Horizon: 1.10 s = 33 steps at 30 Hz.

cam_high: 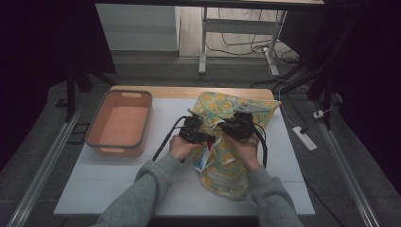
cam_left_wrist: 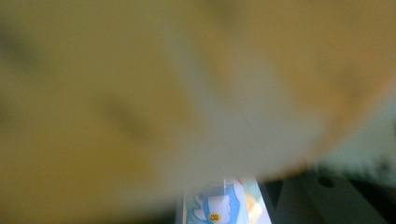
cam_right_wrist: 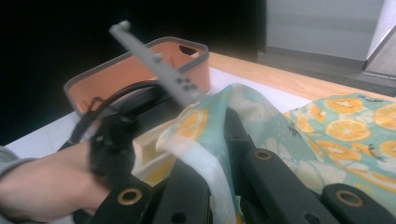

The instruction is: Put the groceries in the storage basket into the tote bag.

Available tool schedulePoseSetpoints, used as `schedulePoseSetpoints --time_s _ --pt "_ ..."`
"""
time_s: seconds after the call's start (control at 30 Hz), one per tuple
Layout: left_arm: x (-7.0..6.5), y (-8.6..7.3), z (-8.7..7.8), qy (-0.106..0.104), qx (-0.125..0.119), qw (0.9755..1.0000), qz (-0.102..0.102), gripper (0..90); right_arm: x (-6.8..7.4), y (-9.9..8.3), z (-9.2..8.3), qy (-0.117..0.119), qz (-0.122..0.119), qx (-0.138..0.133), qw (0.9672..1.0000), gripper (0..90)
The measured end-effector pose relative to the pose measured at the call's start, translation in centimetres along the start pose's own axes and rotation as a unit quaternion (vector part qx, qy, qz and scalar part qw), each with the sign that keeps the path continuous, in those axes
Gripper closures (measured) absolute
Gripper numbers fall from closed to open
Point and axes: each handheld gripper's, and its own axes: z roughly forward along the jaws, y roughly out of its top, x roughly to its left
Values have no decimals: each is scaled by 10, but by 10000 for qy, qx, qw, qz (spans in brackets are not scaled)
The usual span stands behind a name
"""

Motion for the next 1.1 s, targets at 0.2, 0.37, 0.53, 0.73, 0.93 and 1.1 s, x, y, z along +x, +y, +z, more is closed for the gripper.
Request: schedulePoseSetpoints --time_s 0.2,0.37,0.53,0.73,0.93,1.1 --pt "5 -1 11 121 27 9999 -30 797 1 -5 1 -14 -22 77 10000 900" --pt "3 0 7 10 -124 9998 142 876 -5 -7 0 -67 25 69 10000 900" --pt "-1 -7 7 227 310 9981 481 672 -10 -8 -2 -138 87 71 9998 900" --pt "-19 -33 -2 640 609 9889 1197 487 -16 -9 -5 -216 130 60 9997 900" --pt "-39 -54 0 1056 822 9739 1831 379 -20 -11 -5 -258 170 76 9995 900" --pt "-39 -65 0 1325 943 9649 2063 405 -22 -11 -7 -285 187 72 9994 900"
